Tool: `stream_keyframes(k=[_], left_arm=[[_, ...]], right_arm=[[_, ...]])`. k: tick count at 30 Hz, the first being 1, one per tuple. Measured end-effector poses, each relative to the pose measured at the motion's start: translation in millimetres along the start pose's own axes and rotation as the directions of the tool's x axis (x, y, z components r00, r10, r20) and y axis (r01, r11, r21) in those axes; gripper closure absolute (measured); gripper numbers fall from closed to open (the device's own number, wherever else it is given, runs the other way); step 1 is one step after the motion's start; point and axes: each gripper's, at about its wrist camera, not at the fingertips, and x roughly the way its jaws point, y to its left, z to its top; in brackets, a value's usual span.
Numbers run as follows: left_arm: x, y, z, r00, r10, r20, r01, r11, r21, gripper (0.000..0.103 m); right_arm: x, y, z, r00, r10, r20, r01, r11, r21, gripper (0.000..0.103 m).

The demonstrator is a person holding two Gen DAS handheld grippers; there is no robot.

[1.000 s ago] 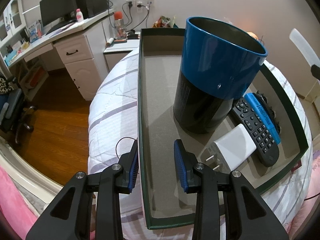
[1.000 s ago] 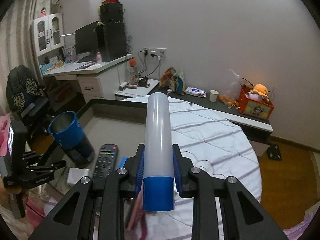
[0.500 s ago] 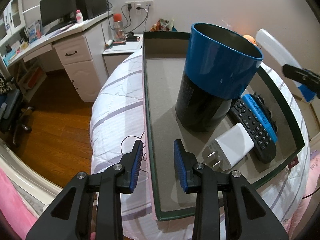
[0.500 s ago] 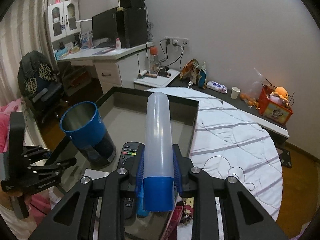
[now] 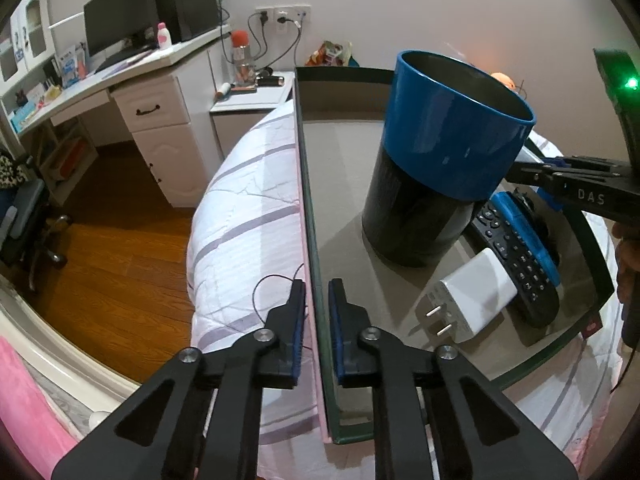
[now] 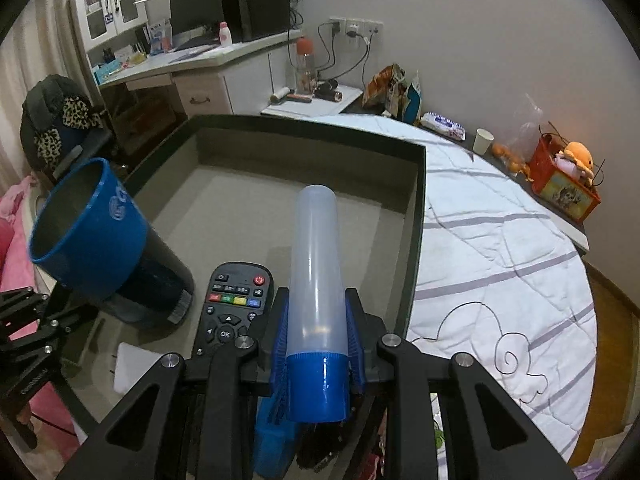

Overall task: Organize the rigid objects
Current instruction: 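Carry the tube over the tray and open the right tool beside the highlighter, then move the right tool to the keychain with the pink strap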

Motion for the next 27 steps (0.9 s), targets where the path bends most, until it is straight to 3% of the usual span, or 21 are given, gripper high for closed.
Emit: stream_keyframes(k=[19,21,23,27], left_arm=[[-4,-3,-3,1.0,0.014,0.002,-0.014,1.0,-0.007,0.096],[-4,-3,-3,1.0,0.015,0.002,-0.015,1.0,-0.007,0.096],[-4,-3,-3,1.0,0.017,0.0,-0.017,1.0,-0.006,0.096],[-4,-3,-4,1.0,0.015,0.0,-0.015,1.0,-0.007,0.096]], right_arm=[[13,-3,18,0.997,-0.041,-0.068,0.039,0.998,-0.039,0.076],[9,-4,20,0.998,-0.045,-0.041,0.044,0.999,-0.03,0.069],[1,-5,20,0.999,-0.033,-0.003,0.033,0.999,-0.017,0.048],[-24,-9,18,0.997,-0.026,0.068,0.026,1.0,-0.001,0.046]])
